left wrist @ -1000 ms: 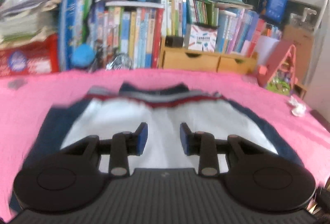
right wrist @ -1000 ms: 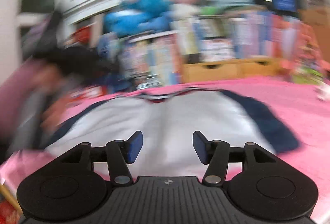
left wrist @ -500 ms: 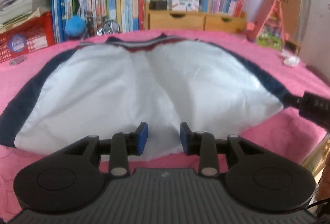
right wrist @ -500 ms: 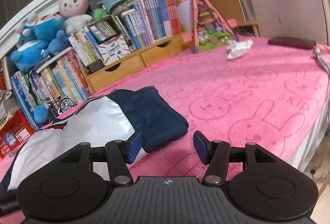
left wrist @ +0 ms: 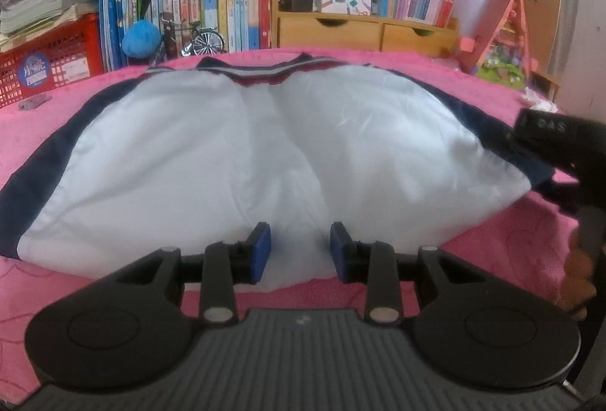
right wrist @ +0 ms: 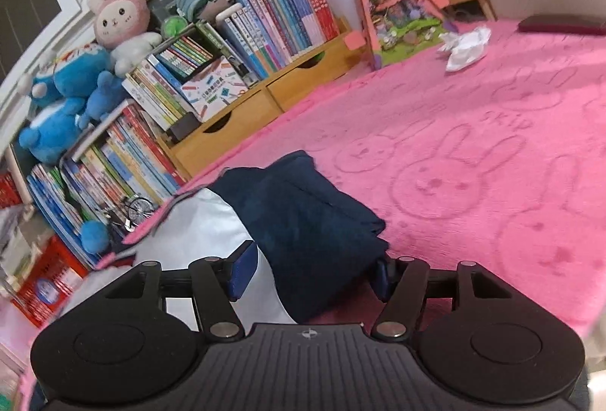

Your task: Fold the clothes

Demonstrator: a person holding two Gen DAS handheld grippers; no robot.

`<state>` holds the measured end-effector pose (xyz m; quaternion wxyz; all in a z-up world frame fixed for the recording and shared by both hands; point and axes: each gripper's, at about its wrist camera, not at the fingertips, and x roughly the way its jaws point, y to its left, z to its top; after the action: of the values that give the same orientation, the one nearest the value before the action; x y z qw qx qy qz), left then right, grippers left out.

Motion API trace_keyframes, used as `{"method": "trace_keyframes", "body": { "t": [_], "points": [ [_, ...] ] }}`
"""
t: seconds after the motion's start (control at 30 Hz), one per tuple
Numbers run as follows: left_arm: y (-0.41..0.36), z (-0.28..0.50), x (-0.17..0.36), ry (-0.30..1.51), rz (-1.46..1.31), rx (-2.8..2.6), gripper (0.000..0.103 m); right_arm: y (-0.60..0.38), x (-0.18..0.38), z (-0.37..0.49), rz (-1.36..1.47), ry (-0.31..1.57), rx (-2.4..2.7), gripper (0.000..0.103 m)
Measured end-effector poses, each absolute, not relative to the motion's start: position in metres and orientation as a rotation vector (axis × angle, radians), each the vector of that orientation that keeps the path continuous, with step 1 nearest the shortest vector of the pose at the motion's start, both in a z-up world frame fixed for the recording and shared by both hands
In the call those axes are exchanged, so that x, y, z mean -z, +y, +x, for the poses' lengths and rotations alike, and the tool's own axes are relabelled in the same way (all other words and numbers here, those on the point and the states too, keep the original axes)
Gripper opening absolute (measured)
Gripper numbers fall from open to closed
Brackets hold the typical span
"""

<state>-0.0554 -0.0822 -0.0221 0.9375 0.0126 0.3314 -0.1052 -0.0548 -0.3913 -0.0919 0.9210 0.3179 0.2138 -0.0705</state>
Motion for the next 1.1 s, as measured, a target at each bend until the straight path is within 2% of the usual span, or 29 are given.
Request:
{"method": "trace_keyframes", "body": {
  "t": [0.07,0.17,0.23,0.4,0.5,0.63,0.7,0.8,0.83,0.87,0.93,1.1],
  "points": [
    [-0.082,-0.055,0.022,0.675,0.022,0.216,0.033,-0.396,0.093,-0.044,0.707,0.479,0.113,0.031],
    [-0.08,-0.055,0.022,0.671,0.01,0.225,0.033,-0.397,0.085,-0.032,0.722,0.505,0.079,0.016],
    [-0.068,-0.055,0.02,0.671,-0.045,0.24,0.033,-0.387,0.066,-0.03,0.647,0.474,0.059,0.014],
    [0.02,-0.059,0.002,0.621,-0.362,0.238,0.032,-0.32,0.004,-0.027,0.352,0.347,-0.063,0.014],
    [0.088,-0.075,-0.01,0.52,-0.478,0.153,0.032,-0.261,-0.028,-0.025,0.164,0.267,-0.17,0.014],
    [0.161,-0.102,-0.006,0.429,-0.594,-0.014,0.032,-0.15,-0.033,-0.019,-0.072,0.219,-0.368,0.014],
    [0.186,-0.114,0.0,0.406,-0.646,-0.064,0.032,-0.093,-0.016,-0.017,-0.165,0.24,-0.463,0.018],
    [0.2,-0.12,0.01,0.405,-0.702,-0.056,0.033,-0.039,0.019,-0.017,-0.235,0.323,-0.582,0.03],
    [0.202,-0.121,0.012,0.406,-0.725,-0.033,0.033,-0.032,0.029,-0.021,-0.242,0.347,-0.611,0.038],
    [0.202,-0.119,0.014,0.405,-0.753,0.007,0.035,-0.029,0.035,-0.027,-0.244,0.353,-0.638,0.051],
    [0.201,-0.117,0.018,0.404,-0.808,0.09,0.036,-0.035,0.04,-0.045,-0.252,0.33,-0.669,0.064],
    [0.181,-0.096,0.031,0.441,-0.945,0.338,0.049,-0.093,0.032,-0.084,-0.177,0.312,-0.622,0.073]
  ]
}}
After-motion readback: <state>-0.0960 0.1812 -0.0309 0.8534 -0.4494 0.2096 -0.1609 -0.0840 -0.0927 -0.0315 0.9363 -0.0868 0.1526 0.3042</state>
